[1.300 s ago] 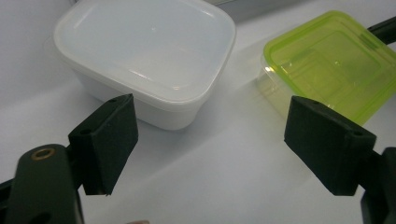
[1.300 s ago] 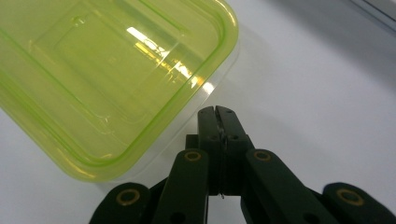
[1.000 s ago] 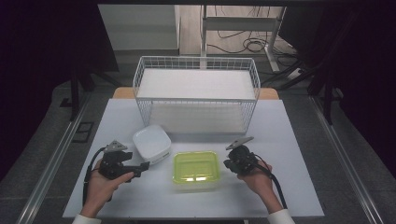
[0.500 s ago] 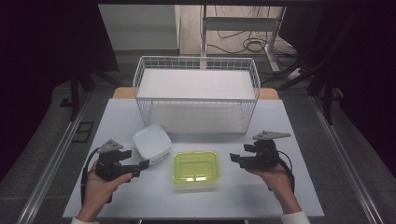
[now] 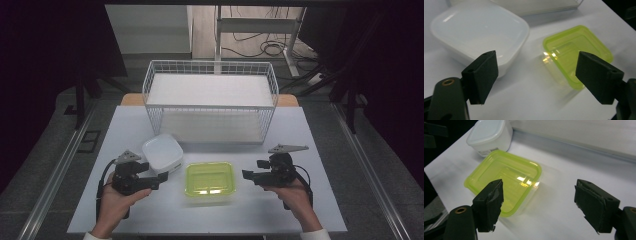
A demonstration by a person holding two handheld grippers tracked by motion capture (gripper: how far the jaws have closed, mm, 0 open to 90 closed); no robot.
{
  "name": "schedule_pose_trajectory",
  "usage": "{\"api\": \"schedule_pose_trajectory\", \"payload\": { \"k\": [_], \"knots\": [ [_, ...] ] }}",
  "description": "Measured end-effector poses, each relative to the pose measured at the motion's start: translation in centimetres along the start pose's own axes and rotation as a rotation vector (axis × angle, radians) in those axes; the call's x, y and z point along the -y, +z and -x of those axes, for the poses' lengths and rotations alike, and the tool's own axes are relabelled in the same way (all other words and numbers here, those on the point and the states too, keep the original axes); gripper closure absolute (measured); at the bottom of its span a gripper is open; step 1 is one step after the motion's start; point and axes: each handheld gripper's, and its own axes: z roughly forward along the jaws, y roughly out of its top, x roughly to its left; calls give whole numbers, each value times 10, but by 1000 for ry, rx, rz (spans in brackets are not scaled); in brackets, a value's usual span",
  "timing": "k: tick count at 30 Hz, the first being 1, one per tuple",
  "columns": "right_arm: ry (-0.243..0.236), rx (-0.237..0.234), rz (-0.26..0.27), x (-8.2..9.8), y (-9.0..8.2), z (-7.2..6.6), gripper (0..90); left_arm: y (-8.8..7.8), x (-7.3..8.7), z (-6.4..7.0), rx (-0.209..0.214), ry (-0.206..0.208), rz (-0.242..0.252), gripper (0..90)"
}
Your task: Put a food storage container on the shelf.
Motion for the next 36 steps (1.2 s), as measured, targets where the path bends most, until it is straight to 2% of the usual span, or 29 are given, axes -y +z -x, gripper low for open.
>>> {"api": "schedule_pose_trajectory", "payload": {
  "k": [6, 12, 14, 15, 18, 22, 27, 32, 34, 36],
  "knots": [
    [7, -30, -15, 5, 8, -2, 265, 6, 1, 10, 28, -16, -21, 219],
    [28, -51, -42, 7, 18, -1, 321, 21, 5, 15, 69, -46, -87, 234],
    [43, -62, -54, 8, 23, 0, 350, 25, 6, 15, 80, -61, -98, 247],
    [75, -75, -50, 10, 27, 2, 396, 26, 7, 16, 92, -72, -102, 268],
    [101, -77, -49, 11, 31, 4, 416, 33, 9, 17, 122, -107, -117, 277],
    [108, -88, -65, 12, 38, 3, 435, 41, 7, 16, 154, -155, -116, 306],
    [121, -95, -89, 12, 46, 4, 447, 49, 6, 17, 169, -169, -113, 390],
    [146, -99, -106, 14, 55, 7, 475, 60, 8, 15, 175, -198, -139, 415],
    [156, -99, -110, 15, 57, 8, 492, 63, 9, 15, 160, -201, -141, 422],
    [164, -102, -116, 16, 59, 10, 509, 65, 10, 14, 181, -223, -138, 433]
  ]
}}
